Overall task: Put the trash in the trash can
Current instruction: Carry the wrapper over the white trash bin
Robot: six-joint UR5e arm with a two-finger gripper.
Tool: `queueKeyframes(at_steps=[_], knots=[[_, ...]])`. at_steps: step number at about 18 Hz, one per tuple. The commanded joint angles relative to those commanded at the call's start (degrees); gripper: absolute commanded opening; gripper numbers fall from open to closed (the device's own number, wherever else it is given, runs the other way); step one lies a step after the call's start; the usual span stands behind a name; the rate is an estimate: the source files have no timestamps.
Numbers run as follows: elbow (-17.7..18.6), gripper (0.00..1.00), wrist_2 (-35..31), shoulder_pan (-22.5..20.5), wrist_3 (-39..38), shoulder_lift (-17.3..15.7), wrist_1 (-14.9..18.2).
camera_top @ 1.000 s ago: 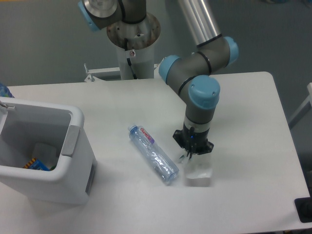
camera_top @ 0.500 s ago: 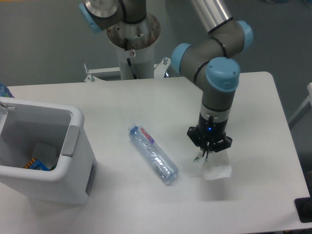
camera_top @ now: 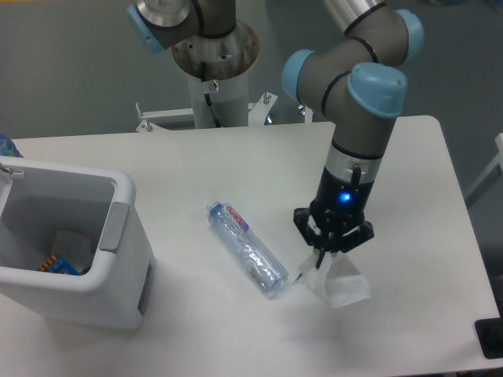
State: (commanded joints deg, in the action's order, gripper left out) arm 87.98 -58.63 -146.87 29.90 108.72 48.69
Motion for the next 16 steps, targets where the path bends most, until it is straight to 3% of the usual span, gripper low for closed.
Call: queueKeyframes(at_steps=[3, 9, 16], knots=[[-1.67, 0.0, 1.94, 1.67, -4.13, -1.05, 0.0], [-1.68, 0.0, 2.29, 8.52, -6.42, -3.07, 0.0], [-1.24, 0.0, 2.38, 11.52, -8.71, -7.56, -0.09]])
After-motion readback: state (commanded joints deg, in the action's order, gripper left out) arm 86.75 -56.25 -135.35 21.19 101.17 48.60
